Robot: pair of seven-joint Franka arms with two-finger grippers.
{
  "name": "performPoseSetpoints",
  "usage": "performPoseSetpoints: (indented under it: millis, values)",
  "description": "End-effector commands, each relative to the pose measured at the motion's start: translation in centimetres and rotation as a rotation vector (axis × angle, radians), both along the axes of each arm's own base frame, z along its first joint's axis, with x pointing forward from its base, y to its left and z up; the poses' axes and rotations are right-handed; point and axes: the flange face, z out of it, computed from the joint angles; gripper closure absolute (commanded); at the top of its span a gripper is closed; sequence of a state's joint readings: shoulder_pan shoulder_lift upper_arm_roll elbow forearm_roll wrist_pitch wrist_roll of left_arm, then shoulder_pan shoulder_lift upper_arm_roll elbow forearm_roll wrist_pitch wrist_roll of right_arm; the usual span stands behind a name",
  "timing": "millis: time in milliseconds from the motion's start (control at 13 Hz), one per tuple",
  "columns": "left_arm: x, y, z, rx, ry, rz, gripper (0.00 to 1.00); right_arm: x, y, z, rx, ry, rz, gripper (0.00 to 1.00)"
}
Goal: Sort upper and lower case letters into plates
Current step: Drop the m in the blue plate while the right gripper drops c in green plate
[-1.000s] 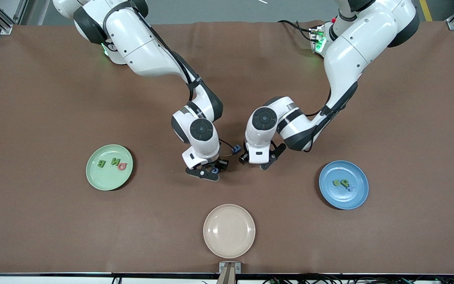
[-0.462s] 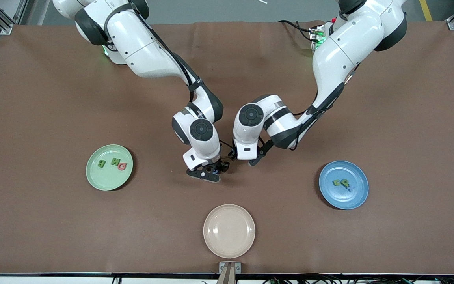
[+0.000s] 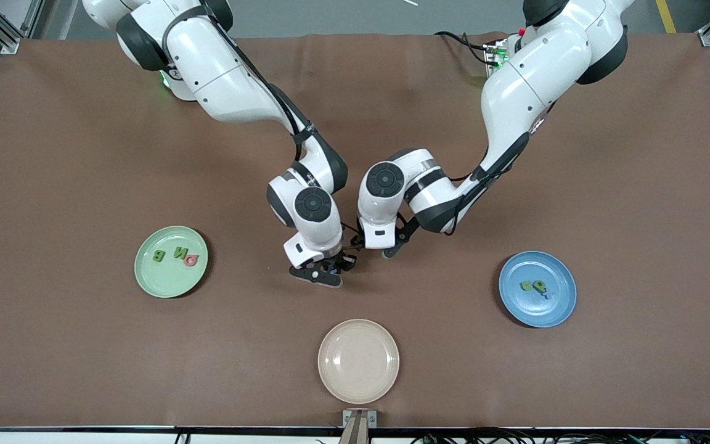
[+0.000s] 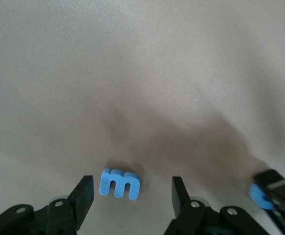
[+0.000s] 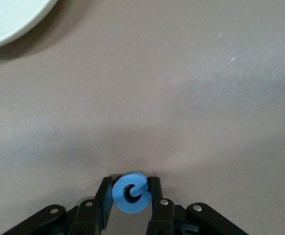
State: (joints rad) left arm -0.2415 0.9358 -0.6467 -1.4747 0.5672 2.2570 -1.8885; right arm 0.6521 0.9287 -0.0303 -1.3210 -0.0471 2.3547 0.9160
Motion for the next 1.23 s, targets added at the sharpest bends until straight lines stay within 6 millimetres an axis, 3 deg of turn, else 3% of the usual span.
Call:
performPoseSetpoints:
  millis: [0, 154, 231, 385, 538, 769, 923, 1000, 1154]
  values:
    - [0.1, -0.7, -0.2, -0.009, 0.008, 0.022, 0.26, 1.8, -6.6, 2.2, -0.031, 0.037, 0.07, 1.0]
    - [-0.2, -0.7, -0.4, -0.005, 0.01, 0.017, 0.26, 2.6, -13.2, 4.4, -0.046, 0.058, 0.145, 1.0]
    - [-0.7, -1.2, -0.6, -0.002, 0.012, 0.006, 0.26, 3.1, -17.5, 5.5, -0.052, 0.071, 0.194, 1.0]
    - [-1.1, -1.4, -1.4, 0.005, 0.02, 0.001, 0.27, 3.0, -24.5, 6.1, -0.066, 0.101, 0.286, 1.0]
    - [-1.3, -1.5, -1.8, 0.015, 0.016, -0.012, 0.32, 2.8, -30.7, 6.2, -0.071, 0.126, 0.356, 1.0]
    - [-1.5, -1.3, -2.9, 0.036, 0.016, -0.024, 0.32, 2.7, -39.1, 4.7, -0.07, 0.153, 0.426, 1.0]
    - [-1.7, -1.3, -3.0, 0.041, 0.019, -0.024, 0.34, 2.0, -41.2, 3.2, -0.07, 0.134, 0.431, 1.0]
    - [-1.8, -1.5, -3.0, 0.041, 0.018, -0.027, 0.4, 1.8, -41.6, 2.7, -0.072, 0.116, 0.425, 1.0]
    - [-2.1, -1.9, -2.9, 0.039, 0.016, -0.038, 0.71, 1.4, -41.9, 2.0, -0.072, 0.108, 0.418, 0.95]
